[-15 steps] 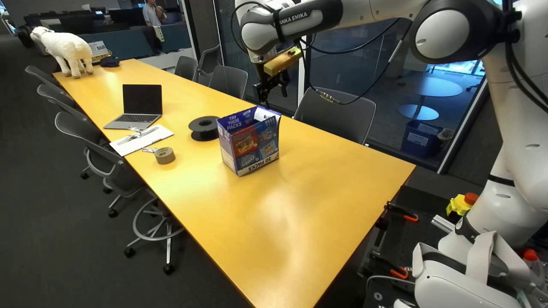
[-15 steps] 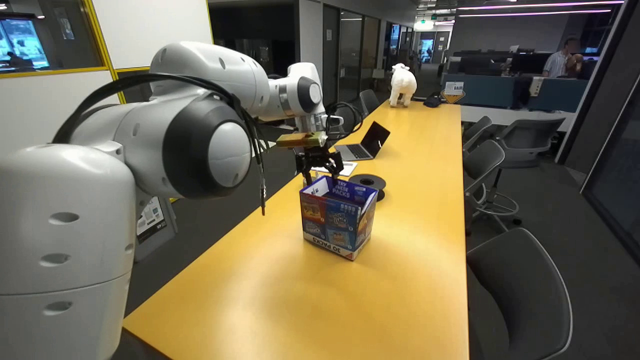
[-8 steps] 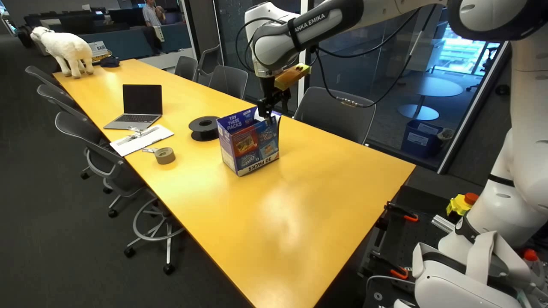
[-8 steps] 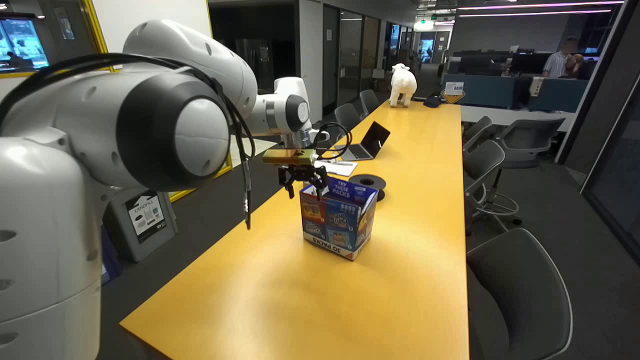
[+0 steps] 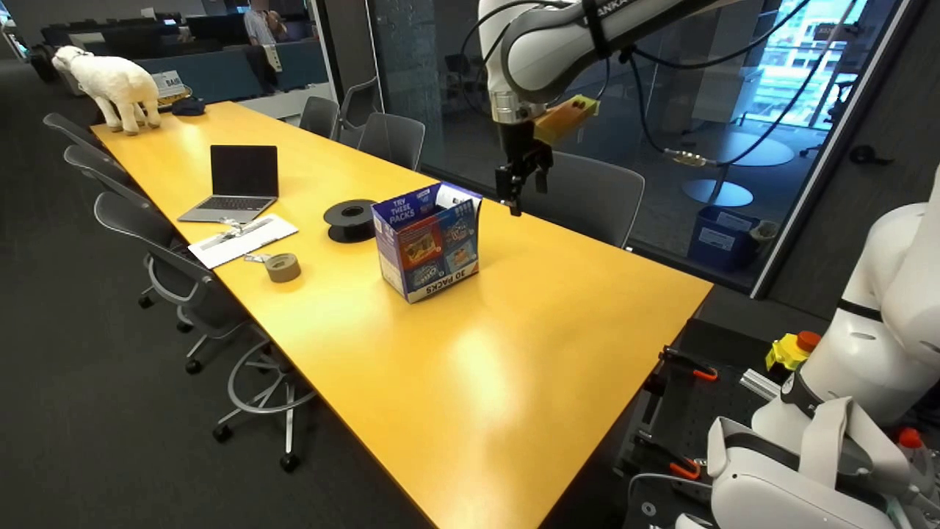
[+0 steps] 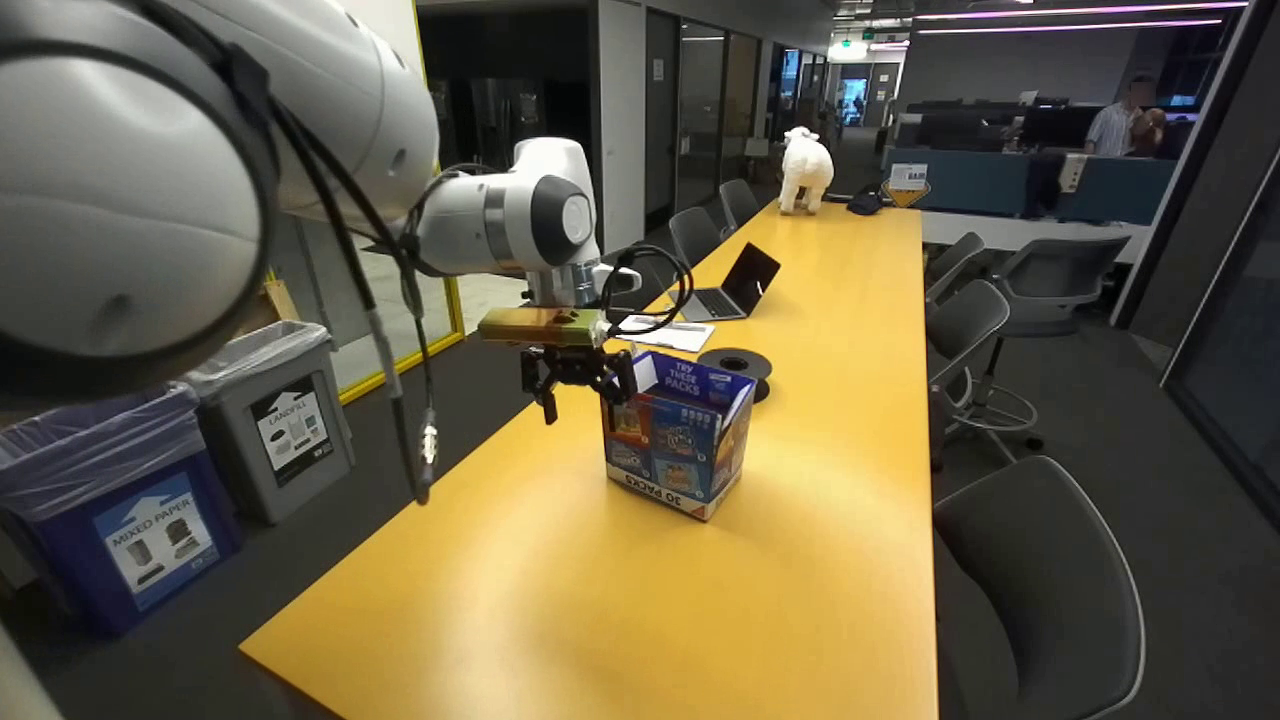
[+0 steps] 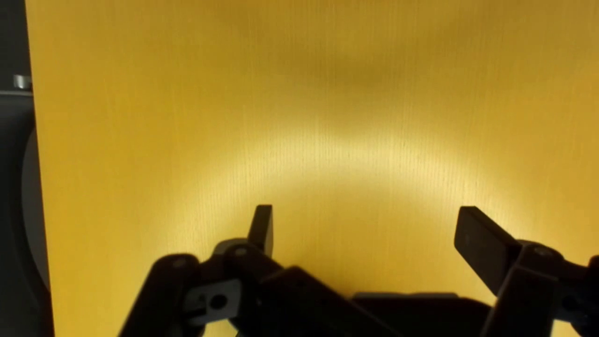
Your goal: Put the white ropes inside the blue box
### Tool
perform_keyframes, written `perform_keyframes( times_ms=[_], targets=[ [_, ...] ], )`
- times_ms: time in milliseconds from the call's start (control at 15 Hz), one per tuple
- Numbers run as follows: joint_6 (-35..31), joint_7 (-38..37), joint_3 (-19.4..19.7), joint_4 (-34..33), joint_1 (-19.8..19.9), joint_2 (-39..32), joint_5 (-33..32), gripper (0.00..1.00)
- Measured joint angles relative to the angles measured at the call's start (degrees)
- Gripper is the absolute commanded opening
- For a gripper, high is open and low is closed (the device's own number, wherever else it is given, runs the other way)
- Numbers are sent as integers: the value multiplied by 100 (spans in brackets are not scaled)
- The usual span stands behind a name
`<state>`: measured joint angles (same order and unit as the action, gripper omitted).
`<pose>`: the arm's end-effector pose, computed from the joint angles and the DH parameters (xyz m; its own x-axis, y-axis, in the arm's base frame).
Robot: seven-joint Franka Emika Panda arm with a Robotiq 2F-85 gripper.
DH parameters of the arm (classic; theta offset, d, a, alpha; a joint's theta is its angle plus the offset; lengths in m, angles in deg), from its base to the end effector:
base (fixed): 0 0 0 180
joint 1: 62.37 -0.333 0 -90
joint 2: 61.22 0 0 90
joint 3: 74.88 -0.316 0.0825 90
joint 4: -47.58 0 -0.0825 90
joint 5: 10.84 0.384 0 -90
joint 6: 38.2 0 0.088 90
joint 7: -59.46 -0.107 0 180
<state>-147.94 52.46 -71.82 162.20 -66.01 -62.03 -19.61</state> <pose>0.5466 -0.0052 0.4430 0.9946 -0.0593 -0.0851 -0.0461 -0.9876 0.1499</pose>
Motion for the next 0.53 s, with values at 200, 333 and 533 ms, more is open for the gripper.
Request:
perform_keyframes(
  times_ms=[200, 333, 533],
  targets=[
    [-34, -78, -6, 875, 6, 934, -26, 100],
    [-41, -147, -35, 1410, 33, 1578, -77, 100],
    [-25, -167, -118, 2151, 125, 2568, -85, 100]
  ],
)
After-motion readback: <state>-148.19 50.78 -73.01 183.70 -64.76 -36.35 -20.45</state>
